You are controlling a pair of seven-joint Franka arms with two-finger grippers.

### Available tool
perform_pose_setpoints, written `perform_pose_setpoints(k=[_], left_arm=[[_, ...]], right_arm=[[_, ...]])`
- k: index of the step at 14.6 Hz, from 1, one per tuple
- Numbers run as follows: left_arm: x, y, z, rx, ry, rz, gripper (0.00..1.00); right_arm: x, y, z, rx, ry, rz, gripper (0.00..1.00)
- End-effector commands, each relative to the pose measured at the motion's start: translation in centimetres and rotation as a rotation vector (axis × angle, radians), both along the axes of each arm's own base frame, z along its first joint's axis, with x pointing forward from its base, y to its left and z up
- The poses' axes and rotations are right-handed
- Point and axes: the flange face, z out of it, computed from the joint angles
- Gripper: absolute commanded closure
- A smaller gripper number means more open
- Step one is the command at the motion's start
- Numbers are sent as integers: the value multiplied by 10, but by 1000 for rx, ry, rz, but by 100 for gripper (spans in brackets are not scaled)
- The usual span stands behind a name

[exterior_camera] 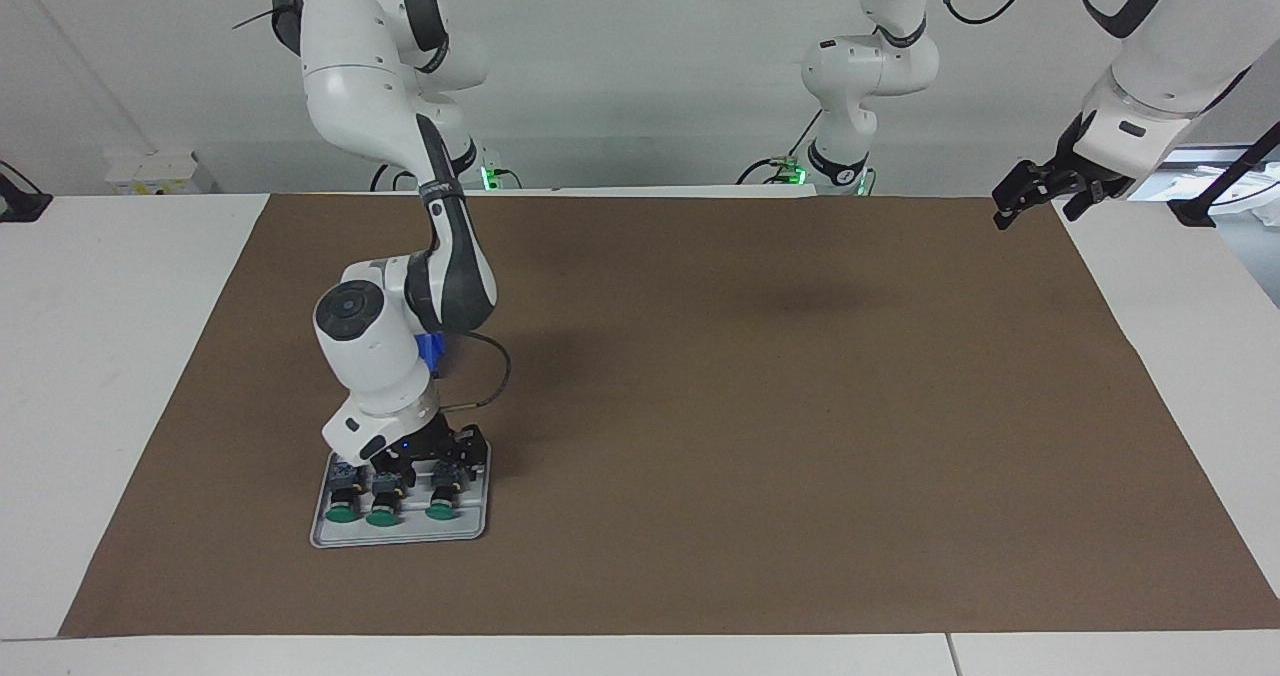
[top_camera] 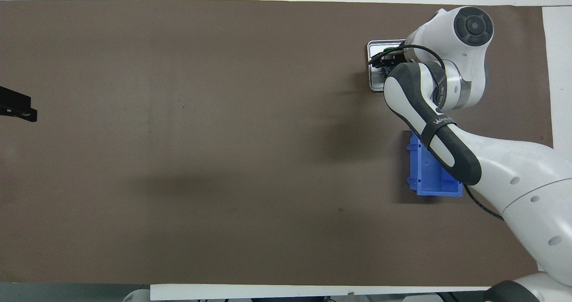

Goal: Place and press button with both arms
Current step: 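Reach the right gripper to the metal tray and grasp a black button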

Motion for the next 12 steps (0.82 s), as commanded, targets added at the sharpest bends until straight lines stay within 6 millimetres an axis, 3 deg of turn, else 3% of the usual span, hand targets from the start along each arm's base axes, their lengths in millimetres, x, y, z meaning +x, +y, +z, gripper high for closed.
perform_pose_setpoints(k=[1, 3, 5, 7, 8, 10, 12], left_arm=[[-6, 1, 2, 16, -6, -5, 0], [-6, 1, 2, 16, -7, -7, 0], [-7, 1, 1, 16, -3, -5, 0], [-7, 0, 1, 16, -3, -7, 0], [-7, 1, 1, 16, -3, -5, 0], [-7, 1, 1, 17, 0, -4, 0], [-7, 1, 1, 17, -1, -5, 0]], right_arm=[[0, -3, -8, 3, -1, 24, 10], [-1, -5, -12, 0, 13, 25, 21], [-1, -6, -13, -2, 23, 25, 49], [-2, -7, -11, -4, 40, 23, 88], [0, -6, -6, -3, 37, 23, 100], [6, -7, 20, -5, 67, 23, 100], [7, 3, 67, 1, 120, -1, 100]])
